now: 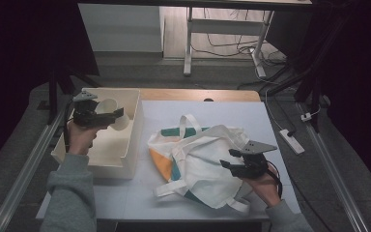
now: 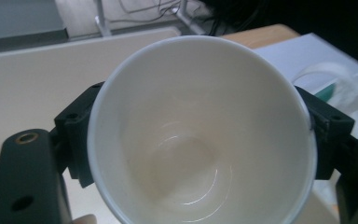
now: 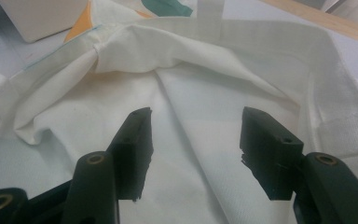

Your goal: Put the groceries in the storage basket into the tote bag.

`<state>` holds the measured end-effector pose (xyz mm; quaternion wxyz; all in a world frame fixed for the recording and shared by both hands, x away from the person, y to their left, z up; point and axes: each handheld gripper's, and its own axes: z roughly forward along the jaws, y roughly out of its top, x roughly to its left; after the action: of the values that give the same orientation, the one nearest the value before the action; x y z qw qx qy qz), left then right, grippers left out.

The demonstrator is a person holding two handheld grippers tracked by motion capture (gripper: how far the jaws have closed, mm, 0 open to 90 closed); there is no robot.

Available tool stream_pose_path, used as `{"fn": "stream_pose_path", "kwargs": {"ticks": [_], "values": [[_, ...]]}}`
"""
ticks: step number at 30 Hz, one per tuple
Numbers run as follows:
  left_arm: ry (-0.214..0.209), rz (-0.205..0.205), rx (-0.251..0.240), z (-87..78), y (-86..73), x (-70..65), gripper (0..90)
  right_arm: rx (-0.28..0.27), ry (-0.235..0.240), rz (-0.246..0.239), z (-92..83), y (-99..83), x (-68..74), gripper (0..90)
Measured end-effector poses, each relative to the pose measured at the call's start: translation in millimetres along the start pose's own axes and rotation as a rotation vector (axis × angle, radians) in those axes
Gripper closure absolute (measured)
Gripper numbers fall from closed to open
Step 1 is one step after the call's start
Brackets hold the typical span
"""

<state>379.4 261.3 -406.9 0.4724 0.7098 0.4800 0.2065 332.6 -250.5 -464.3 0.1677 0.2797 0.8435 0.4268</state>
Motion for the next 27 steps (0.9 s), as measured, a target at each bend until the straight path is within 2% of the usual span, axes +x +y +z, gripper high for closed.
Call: {"fn": "stream_pose_path", "kwargs": {"ticks": [2, 8, 18, 27], "values": [[-0.006, 0.012, -0.018, -4.0, 3.2, -5.0, 19.6, 0.002, 0.0, 0.001, 0.1, 0.0, 0.2, 44.2], [-0.058, 0.025, -0.077, -15.2, 10.6, -16.6, 19.7, 0.002, 0.0, -0.001, 0.6, -0.2, 0.4, 44.2], [-0.185, 0.02, -0.162, -26.4, 17.9, -33.5, 19.6, 0.003, -0.004, -0.001, 1.1, -0.5, 0.8, 44.1], [-0.294, 0.046, -0.19, -27.8, 23.4, -56.5, 19.7, -0.001, -0.005, -0.009, 1.9, -0.8, 1.3, 44.1]]}}
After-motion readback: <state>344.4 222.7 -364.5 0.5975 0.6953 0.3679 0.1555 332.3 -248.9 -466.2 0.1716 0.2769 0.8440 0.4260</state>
